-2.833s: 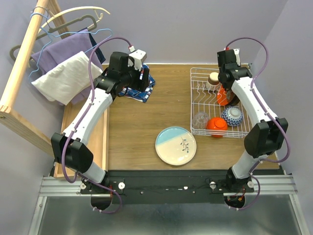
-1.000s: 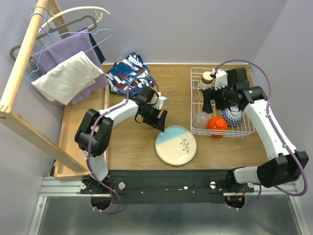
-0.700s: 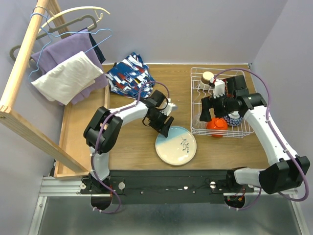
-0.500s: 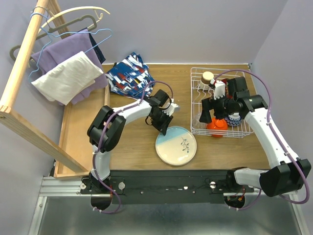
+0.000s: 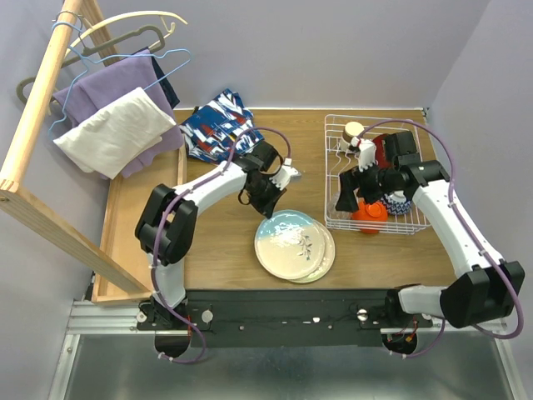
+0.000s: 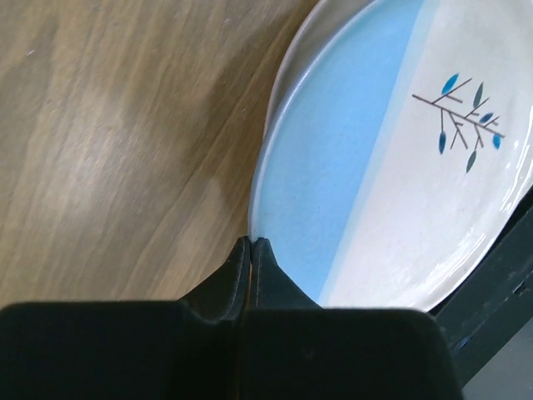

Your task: Load the mixed dishes into the dish rack

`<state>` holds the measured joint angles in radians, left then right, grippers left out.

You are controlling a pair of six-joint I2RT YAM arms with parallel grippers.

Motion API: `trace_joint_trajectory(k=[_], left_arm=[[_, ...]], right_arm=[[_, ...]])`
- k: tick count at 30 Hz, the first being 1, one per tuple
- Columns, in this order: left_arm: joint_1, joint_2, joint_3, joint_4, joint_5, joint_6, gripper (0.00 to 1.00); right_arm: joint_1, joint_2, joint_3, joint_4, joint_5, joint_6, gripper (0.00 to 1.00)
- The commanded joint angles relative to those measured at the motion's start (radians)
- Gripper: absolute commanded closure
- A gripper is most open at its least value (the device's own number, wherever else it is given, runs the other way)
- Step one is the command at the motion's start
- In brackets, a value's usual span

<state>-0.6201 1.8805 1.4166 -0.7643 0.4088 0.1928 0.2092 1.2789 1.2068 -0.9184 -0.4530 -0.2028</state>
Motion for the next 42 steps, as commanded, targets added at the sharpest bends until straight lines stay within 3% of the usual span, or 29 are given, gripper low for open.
trace_joint_trajectory(k=[1,5,11,19,35,37,41,42], left_arm=[[0.039,-0.101,-0.007,-0.082,0.033,0.129,1.0],[0.037,-0.141,-0.01,-0.084,0.064,0.157,1.0],[0.039,-0.159,0.01,-0.07,0.094,0.155,1.0],[0.037,-0.192,0.051,-0.087,0.108,0.175,1.0],[0.037,-0.285,0.093,-0.075,0.153,0.155,1.0],[0.039,-0.284,0.096,-0.073,0.153,0.158,1.0],[0.037,-0.284,0.09,-0.066,0.137,0.162,1.0],[0.039,-0.282,0.087,-0.063,0.131,0.16,1.0]], right_arm=[[0.001,0.051,0.013,0.045,-0.285,-0.277,0.0],[0.018,0.105,0.008,0.162,-0.383,-0.291,0.01],[0.064,0.27,0.096,0.197,-0.47,-0.38,0.03],[0.125,0.448,0.175,0.127,-0.507,-0.501,0.04],[0.205,0.626,0.223,0.136,-0.585,-0.488,0.04],[0.21,0.639,0.234,0.136,-0.59,-0.475,0.08],[0.211,0.665,0.261,0.128,-0.599,-0.458,0.42],[0.213,0.669,0.269,0.124,-0.599,-0.457,0.46]])
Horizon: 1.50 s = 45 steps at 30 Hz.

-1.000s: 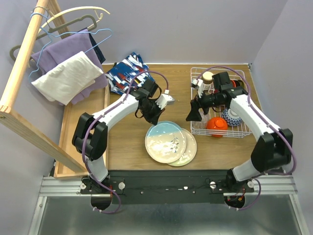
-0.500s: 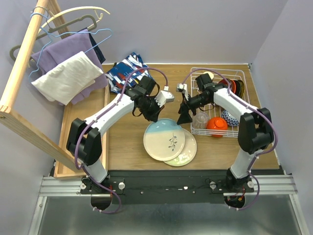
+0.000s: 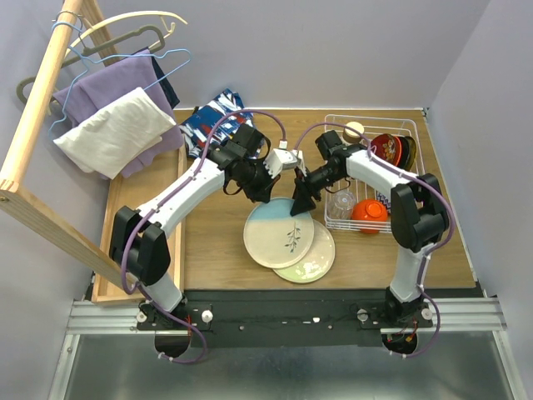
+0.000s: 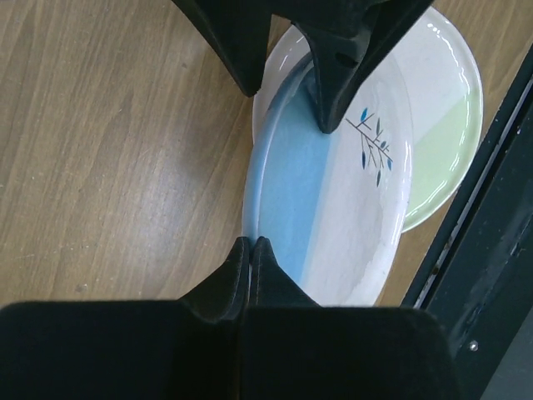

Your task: Load the mixed dishes into the dish rack

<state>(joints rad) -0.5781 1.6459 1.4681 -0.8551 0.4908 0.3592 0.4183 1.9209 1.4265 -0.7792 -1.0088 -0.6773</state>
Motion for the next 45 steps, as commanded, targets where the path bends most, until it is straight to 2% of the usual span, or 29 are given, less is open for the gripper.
trace_joint_trajectory(k=[1,4,5,9,11,12,13,14,16,17,19,20,22,25,26,30,32,38,39,42,45], left_arm=[[-0.002,-0.047,0.032,0.036,0.042,-0.005,1.0],[0.001,-0.054,0.011,0.074,-0.017,-0.026,1.0],[0.006,-0.061,0.008,0.085,-0.021,-0.035,1.0],[0.02,-0.11,-0.025,0.186,-0.079,-0.055,1.0],[0.02,-0.13,-0.012,0.224,-0.173,-0.062,1.0],[0.02,-0.133,-0.002,0.234,-0.211,-0.068,0.96],[0.02,-0.138,0.012,0.251,-0.298,-0.069,0.88],[0.02,-0.149,0.036,0.264,-0.346,-0.069,0.69],[0.024,-0.164,0.057,0.315,-0.441,-0.083,0.53],[0.026,-0.181,0.073,0.335,-0.515,-0.086,0.38],[0.027,-0.201,0.083,0.402,-0.59,-0.098,0.23],[0.027,-0.218,0.09,0.421,-0.641,-0.109,0.1],[0.027,-0.231,0.097,0.471,-0.663,-0.121,0.01],[0.027,-0.258,0.098,0.517,-0.669,-0.141,0.01],[0.029,-0.265,0.095,0.522,-0.672,-0.147,0.01],[0.027,-0.279,0.067,0.551,-0.666,-0.174,0.01],[0.027,-0.29,0.04,0.562,-0.624,-0.183,0.01],[0.009,-0.336,-0.07,0.602,-0.451,-0.253,0.01],[0.001,-0.339,-0.081,0.603,-0.439,-0.265,0.01],[-0.018,-0.345,-0.107,0.6,-0.388,-0.289,0.01],[-0.023,-0.348,-0.123,0.602,-0.364,-0.296,0.01]], right_arm=[[0.002,0.024,0.052,-0.022,-0.042,0.019,0.5],[0.004,0.003,0.051,-0.029,-0.037,0.024,0.74],[0.004,-0.006,0.048,-0.029,-0.033,0.027,0.99],[0.004,-0.046,0.02,-0.003,-0.014,0.064,1.0],[0.004,-0.069,0.017,0.008,-0.001,0.091,1.0],[0.004,-0.08,0.022,0.011,0.018,0.1,1.0],[0.004,-0.089,0.026,0.015,0.033,0.143,1.0],[0.004,-0.111,0.041,0.038,0.051,0.175,1.0],[-0.001,-0.137,0.06,0.054,0.087,0.253,1.0],[-0.001,-0.152,0.069,0.076,0.102,0.284,0.99],[-0.003,-0.197,0.097,0.106,0.156,0.365,1.0],[-0.006,-0.209,0.107,0.124,0.177,0.386,1.0],[-0.012,-0.244,0.135,0.132,0.231,0.416,1.0],[-0.027,-0.26,0.221,0.116,0.34,0.475,1.0],[-0.041,-0.263,0.245,0.12,0.384,0.539,0.99],[-0.081,-0.298,0.321,0.172,0.768,0.712,1.0],[-0.11,-0.327,0.331,0.208,0.86,0.76,1.0],[-0.121,-0.393,0.292,0.274,1.269,0.804,1.0],[-0.119,-0.402,0.278,0.278,1.403,0.824,1.0],[-0.124,-0.414,0.258,0.261,1.556,0.867,0.99],[-0.128,-0.428,0.235,0.282,1.608,0.851,1.0]])
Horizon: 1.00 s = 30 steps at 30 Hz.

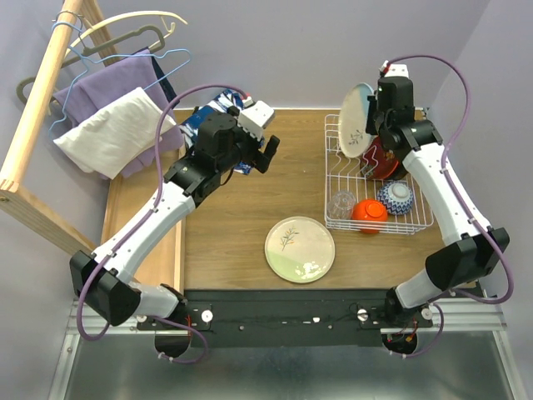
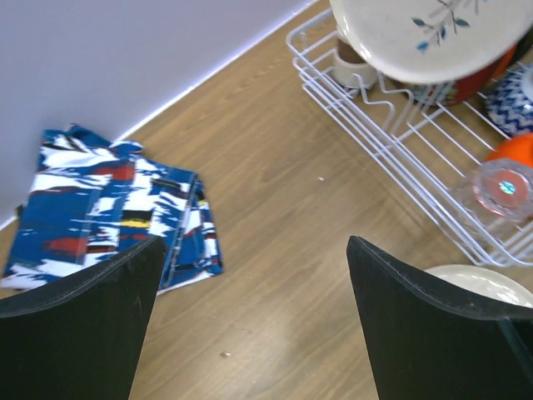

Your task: Load the mixed dishes into the dish rack

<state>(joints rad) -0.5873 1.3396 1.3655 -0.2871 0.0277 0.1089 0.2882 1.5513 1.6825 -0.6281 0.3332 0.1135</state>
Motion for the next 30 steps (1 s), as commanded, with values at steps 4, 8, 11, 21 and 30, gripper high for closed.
trace_joint_trajectory(k=[4,8,11,21,30], left_arm=[[-0.016,-0.042,-0.022,0.032,0.098,-0.04,0.01],[-0.016,-0.04,-0.025,0.031,0.101,-0.044,0.01],[-0.016,-0.04,-0.031,0.031,0.11,-0.049,0.01],[-0.016,-0.026,-0.026,0.031,0.117,-0.052,0.01],[-0.016,-0.019,-0.032,0.026,0.118,-0.044,0.01]], right_arm=[[-0.004,-0.056,-0.024,0.14,0.326,0.04,0.99],[-0.017,-0.051,-0.033,0.163,0.386,0.009,1.0],[-0.024,-0.051,-0.043,0.169,0.389,0.005,0.99],[-0.046,-0.03,-0.082,0.177,0.391,-0.034,0.99],[-0.069,0.004,-0.102,0.171,0.359,-0.029,1.0]])
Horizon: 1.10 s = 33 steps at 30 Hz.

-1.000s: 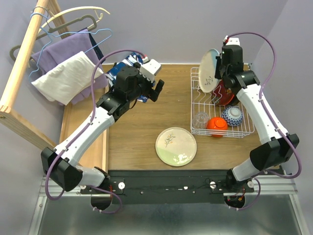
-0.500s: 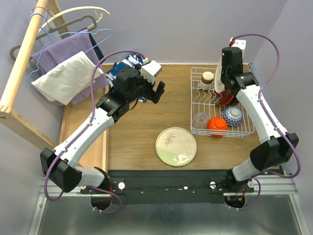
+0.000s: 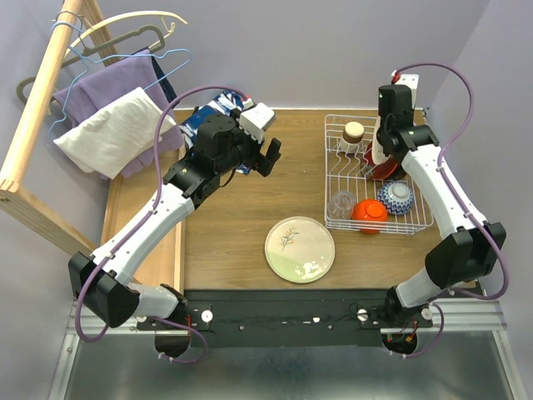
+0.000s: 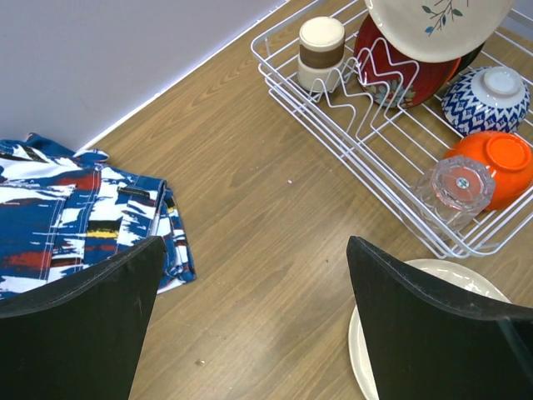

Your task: Load the mixed dishes into the dish rack

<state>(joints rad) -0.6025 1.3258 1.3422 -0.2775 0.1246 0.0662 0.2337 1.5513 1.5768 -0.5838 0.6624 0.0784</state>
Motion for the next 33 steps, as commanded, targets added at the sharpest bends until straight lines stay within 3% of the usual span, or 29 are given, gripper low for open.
trace_joint_trajectory(k=[1,18,26,33], left_arm=[[0.0,-0.005,-0.009,0.017,0.02,-0.002,0.01],[0.001,0.018,-0.083,0.021,0.009,-0.011,0.01],[0.003,0.044,-0.176,-0.032,0.18,-0.054,0.01],[0.003,0.104,-0.238,-0.049,0.243,-0.034,0.01]], right_arm=[[-0.017,0.007,0.003,0.128,0.019,0.006,0.99],[-0.022,0.078,-0.067,0.127,-0.087,0.029,1.0],[-0.048,0.112,-0.092,0.133,-0.099,0.02,0.99],[-0.066,0.058,-0.121,0.118,-0.125,0.012,0.62]])
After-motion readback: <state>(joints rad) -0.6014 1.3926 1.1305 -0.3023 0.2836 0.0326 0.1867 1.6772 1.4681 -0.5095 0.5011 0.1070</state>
